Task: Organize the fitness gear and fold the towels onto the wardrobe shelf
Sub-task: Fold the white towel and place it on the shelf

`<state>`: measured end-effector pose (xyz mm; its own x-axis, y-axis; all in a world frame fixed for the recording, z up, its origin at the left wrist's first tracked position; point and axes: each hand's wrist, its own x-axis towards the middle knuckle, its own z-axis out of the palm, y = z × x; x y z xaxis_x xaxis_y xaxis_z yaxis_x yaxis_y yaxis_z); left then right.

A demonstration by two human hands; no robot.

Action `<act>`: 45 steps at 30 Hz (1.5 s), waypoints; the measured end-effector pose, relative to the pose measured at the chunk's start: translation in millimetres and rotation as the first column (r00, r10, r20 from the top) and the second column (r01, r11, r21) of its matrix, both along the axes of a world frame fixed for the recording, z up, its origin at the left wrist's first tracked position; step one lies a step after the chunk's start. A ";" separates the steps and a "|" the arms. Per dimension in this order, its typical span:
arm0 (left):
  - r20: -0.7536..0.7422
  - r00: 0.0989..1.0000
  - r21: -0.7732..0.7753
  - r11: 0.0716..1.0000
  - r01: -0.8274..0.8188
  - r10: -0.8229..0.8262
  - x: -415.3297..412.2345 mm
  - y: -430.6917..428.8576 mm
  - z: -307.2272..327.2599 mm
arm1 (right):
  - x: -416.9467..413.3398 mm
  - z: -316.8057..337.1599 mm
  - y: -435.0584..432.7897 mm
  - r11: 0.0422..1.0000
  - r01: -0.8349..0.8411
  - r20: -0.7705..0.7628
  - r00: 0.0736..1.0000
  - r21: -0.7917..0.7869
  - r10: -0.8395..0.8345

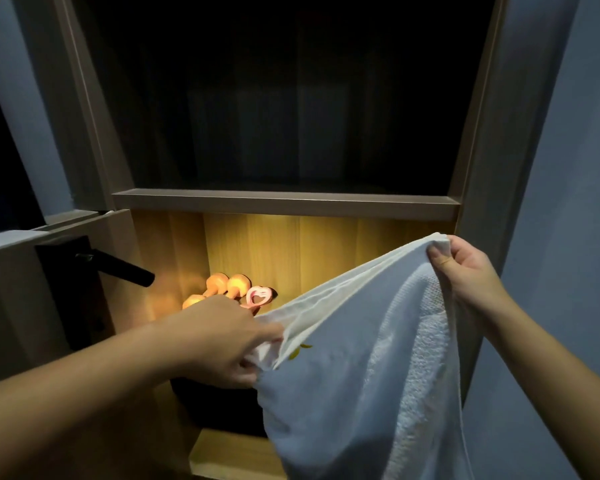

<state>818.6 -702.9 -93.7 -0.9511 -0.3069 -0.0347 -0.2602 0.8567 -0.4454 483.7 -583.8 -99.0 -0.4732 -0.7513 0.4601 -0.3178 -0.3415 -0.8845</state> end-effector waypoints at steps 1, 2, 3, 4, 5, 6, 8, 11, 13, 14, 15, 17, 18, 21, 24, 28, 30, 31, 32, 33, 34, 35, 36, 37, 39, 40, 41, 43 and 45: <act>-0.020 1.000 0.010 1.000 -0.016 0.016 1.5 -2.2 -0.7 | -1.6 -0.2 1.3 1.000 -0.007 -0.004 1.000 -0.002 0.007; -0.038 0.999 0.020 0.999 -0.028 0.029 2.8 -4.8 -0.6 | -3.1 -0.4 2.7 1.000 -0.013 -0.013 1.000 0.000 0.013; -0.058 0.998 0.025 0.999 -0.035 0.037 3.5 -7.8 -0.2 | -5.3 -0.7 4.4 1.000 -0.017 -0.020 1.000 0.005 0.017; -0.084 0.996 0.042 0.998 -0.039 0.043 4.4 -10.4 0.2 | -8.2 -1.2 6.2 1.000 -0.019 -0.018 1.000 0.007 0.020; -0.110 0.993 0.075 0.996 -0.039 0.047 5.8 -13.1 0.1 | -11.9 -2.2 8.1 1.000 -0.020 -0.007 1.000 0.005 0.020; -0.133 0.990 0.130 0.991 -0.038 0.055 7.9 -15.6 -0.1 | -15.5 -3.0 9.7 1.000 -0.018 0.005 1.000 0.006 0.018; -0.163 0.983 0.242 0.969 -0.040 0.082 12.2 -19.6 -3.2 | -21.5 -4.8 11.9 1.000 -0.009 0.011 1.000 0.025 0.009; -0.266 0.958 0.306 0.952 -0.023 0.109 14.4 -27.6 -10.3 | -26.9 -8.3 12.2 0.999 0.013 0.000 1.000 0.051 -0.013; -0.410 0.900 0.394 0.919 0.026 0.150 15.3 -36.4 -11.2 | -28.6 -11.4 11.1 0.999 0.033 0.042 0.999 0.034 -0.035; -0.460 0.873 0.411 0.910 0.050 0.160 16.0 -40.0 -11.7 | -28.8 -12.9 10.2 0.999 0.042 0.066 0.997 0.027 -0.044; -0.479 0.863 0.401 0.915 0.053 0.159 16.3 -41.5 -12.5 | -29.2 -14.7 8.8 0.998 0.050 0.084 0.995 0.024 -0.052; -0.496 0.855 0.371 0.927 0.047 0.155 16.6 -40.4 -16.3 | -29.7 -17.9 4.0 0.997 0.072 0.114 0.991 0.029 -0.074; -0.524 0.842 0.328 0.943 0.056 0.132 15.7 -38.4 -20.2 | -29.5 -19.2 1.6 0.996 0.084 0.134 0.987 0.034 -0.087; -0.614 0.787 0.210 0.973 0.091 0.059 12.3 -37.6 -31.4 | -28.2 -18.6 -5.8 0.995 0.096 0.206 0.973 0.027 -0.100; -0.694 0.705 0.325 0.937 0.127 0.145 8.5 -42.6 -31.6 | -27.8 -16.8 -11.5 0.995 0.098 0.222 0.970 0.036 -0.103; -0.731 0.671 0.302 0.940 0.156 0.124 -0.3 -48.4 -8.4 | -27.2 -9.9 -14.7 0.987 0.121 0.149 0.980 0.106 -0.136; -0.776 0.624 0.253 0.953 0.168 0.096 -8.6 -47.9 8.4 | -29.2 -4.2 -14.6 0.982 0.166 0.128 0.976 0.093 -0.177; -0.808 0.579 0.255 0.951 0.175 0.109 -12.9 -46.5 15.0 | -30.3 -1.4 -14.3 0.979 0.188 0.145 0.970 0.073 -0.197; -0.834 0.533 0.279 0.943 0.182 0.143 -16.3 -45.1 20.0 | -31.0 0.8 -14.5 0.977 0.203 0.166 0.963 0.059 -0.210; -0.846 0.501 0.310 0.932 0.189 0.180 -18.6 -44.2 23.5 | -30.8 1.5 -14.4 0.976 0.212 0.180 0.959 0.057 -0.218; -0.849 0.485 0.338 0.921 0.193 0.210 -19.7 -43.0 25.3 | -30.1 0.2 -14.1 0.974 0.216 0.185 0.957 0.068 -0.226; -0.848 0.478 0.357 0.913 0.196 0.229 -19.7 -42.1 26.3 | -29.2 -2.3 -14.0 0.972 0.218 0.189 0.955 0.083 -0.230; -0.847 0.474 0.372 0.906 0.202 0.242 -19.0 -41.3 26.8 | -28.4 -5.3 -13.9 0.972 0.218 0.200 0.952 0.092 -0.233; -0.846 0.471 0.380 0.902 0.205 0.249 -17.9 -40.6 26.8 | -26.8 -7.4 -13.5 0.972 0.217 0.217 0.948 0.091 -0.233; -0.853 0.452 0.381 0.904 0.195 0.262 -15.8 -39.4 24.4 | -22.7 -7.2 -12.5 0.974 0.209 0.242 0.944 0.085 -0.224; -0.857 0.429 0.392 0.900 0.187 0.285 -14.3 -39.4 21.1 | -20.6 -6.0 -12.7 0.976 0.200 0.242 0.946 0.083 -0.215; -0.859 0.394 0.423 0.887 0.184 0.327 -12.3 -40.0 16.3 | -18.7 -4.2 -13.3 0.980 0.186 0.241 0.950 0.077 -0.199; -0.835 0.304 0.526 0.828 0.195 0.459 -6.9 -41.4 4.3 | -14.6 1.1 -15.9 0.988 0.145 0.239 0.959 0.058 -0.155; -0.797 0.212 0.603 0.771 0.207 0.566 -1.9 -43.3 -11.7 | -10.9 7.9 -19.2 0.993 0.112 0.207 0.971 0.039 -0.118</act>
<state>816.8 -746.3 -105.3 -0.2986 -0.7648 0.5709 -0.3031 0.6433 0.7031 472.7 -603.0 -91.1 -0.6401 -0.6973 0.3224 -0.1612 -0.2885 -0.9438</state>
